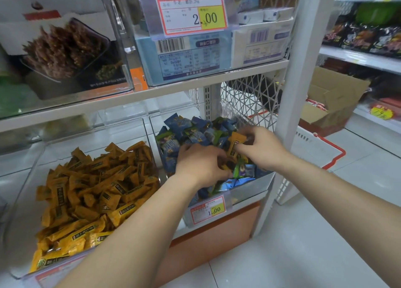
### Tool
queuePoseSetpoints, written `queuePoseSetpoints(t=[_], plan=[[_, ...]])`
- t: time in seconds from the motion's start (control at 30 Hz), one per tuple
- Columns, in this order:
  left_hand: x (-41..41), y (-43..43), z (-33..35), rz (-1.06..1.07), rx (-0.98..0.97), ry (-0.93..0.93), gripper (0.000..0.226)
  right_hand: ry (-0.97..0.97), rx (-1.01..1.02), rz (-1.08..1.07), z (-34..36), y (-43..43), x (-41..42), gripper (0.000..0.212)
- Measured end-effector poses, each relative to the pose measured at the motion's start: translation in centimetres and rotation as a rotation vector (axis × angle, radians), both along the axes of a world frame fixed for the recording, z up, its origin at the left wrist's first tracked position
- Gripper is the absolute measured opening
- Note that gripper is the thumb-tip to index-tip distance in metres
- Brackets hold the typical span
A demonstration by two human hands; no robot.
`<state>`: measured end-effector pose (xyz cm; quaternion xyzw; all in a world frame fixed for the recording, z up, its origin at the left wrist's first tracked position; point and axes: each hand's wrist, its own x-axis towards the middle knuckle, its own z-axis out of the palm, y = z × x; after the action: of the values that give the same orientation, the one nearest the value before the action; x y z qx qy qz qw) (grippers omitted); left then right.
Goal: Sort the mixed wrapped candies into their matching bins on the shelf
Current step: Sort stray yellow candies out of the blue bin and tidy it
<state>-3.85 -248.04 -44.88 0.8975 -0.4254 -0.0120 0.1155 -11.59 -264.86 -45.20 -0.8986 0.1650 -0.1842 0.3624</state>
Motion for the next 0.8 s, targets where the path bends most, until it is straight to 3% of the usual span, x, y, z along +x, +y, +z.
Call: queuePoseSetpoints(t=[0.17, 0.3, 0.47, 0.57, 0.67, 0.8], plan=[[0.3, 0.0, -0.3, -0.045, 0.013, -0.006, 0.034, -0.094, -0.008, -0.006, 0.6, 0.5, -0.9, 0.013], [0.1, 0.1, -0.5, -0.060, -0.092, -0.048, 0.031, -0.154, 0.045, -0.060, 1.4, 0.6, -1.7, 0.013], [0.3, 0.8, 0.9, 0.051, -0.550, 0.323, 0.024, -0.163, 0.116, -0.081, 2.3, 0.5, -2.5, 0.010], [0.0, 1.2, 2.1, 0.112, -0.804, 0.512, 0.028, -0.159, 0.335, -0.006, 2.8, 0.8, -2.6, 0.012], [-0.9, 1.3, 2.6, 0.170, -0.938, 0.760, 0.031, -0.180, 0.624, 0.132, 2.9, 1.9, -2.4, 0.020], [-1.7, 1.6, 3.0, 0.234, -1.031, 0.925, 0.030, -0.208, 0.768, 0.213, 3.0, 3.8, -1.6, 0.021]])
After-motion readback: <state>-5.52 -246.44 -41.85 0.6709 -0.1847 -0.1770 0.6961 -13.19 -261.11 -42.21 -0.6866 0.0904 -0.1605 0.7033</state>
